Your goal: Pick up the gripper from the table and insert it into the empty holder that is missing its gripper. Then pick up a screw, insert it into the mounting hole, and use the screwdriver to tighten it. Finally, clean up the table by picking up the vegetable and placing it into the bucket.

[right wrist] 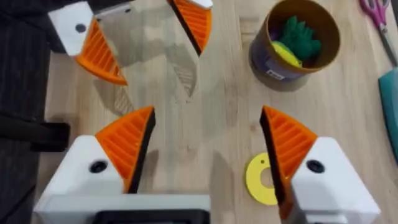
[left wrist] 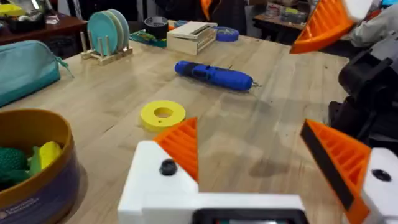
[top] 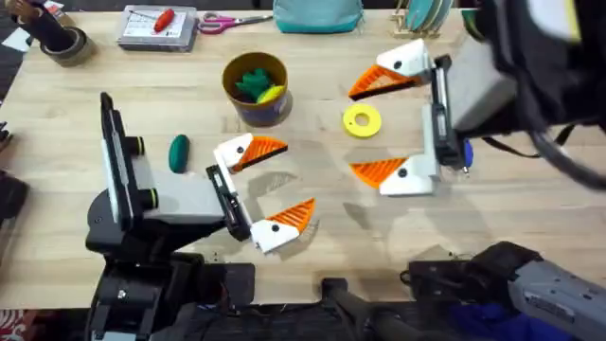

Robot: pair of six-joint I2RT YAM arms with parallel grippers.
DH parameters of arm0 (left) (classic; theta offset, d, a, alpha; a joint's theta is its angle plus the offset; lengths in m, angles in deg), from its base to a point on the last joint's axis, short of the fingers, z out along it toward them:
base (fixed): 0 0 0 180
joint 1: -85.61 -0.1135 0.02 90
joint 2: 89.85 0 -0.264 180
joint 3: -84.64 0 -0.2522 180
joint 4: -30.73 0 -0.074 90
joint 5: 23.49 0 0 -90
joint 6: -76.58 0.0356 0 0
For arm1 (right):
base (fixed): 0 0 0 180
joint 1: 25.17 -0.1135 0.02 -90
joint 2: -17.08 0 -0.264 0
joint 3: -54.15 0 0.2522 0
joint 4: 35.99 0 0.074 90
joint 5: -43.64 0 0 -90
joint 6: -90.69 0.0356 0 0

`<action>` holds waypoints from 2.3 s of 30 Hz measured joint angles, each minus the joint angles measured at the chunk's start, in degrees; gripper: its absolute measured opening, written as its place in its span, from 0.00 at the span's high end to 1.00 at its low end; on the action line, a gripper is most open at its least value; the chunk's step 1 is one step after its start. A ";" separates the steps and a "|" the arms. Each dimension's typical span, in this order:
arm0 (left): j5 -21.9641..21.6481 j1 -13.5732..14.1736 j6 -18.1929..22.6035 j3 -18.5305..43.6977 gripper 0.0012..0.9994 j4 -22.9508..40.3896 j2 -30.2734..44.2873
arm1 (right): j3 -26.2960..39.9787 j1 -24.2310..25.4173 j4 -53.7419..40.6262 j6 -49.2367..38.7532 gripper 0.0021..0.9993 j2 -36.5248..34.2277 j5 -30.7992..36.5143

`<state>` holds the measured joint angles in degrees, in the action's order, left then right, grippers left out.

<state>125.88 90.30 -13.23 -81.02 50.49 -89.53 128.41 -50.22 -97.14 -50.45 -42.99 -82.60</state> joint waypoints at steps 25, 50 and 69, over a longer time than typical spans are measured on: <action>0.00 0.00 0.00 0.00 0.01 0.00 -0.02 | -17.38 14.79 8.03 -4.33 0.01 4.18 -18.93; 0.00 0.00 0.00 0.00 0.01 0.00 0.00 | -17.38 14.79 7.99 -3.24 0.05 3.81 -16.95; 0.03 0.00 0.42 0.00 0.99 0.00 -0.02 | -17.38 14.79 8.14 -1.56 0.05 3.81 -15.08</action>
<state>125.91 90.30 -12.81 -81.02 50.49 -89.55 111.02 -35.43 -88.99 -52.02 -39.19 -97.67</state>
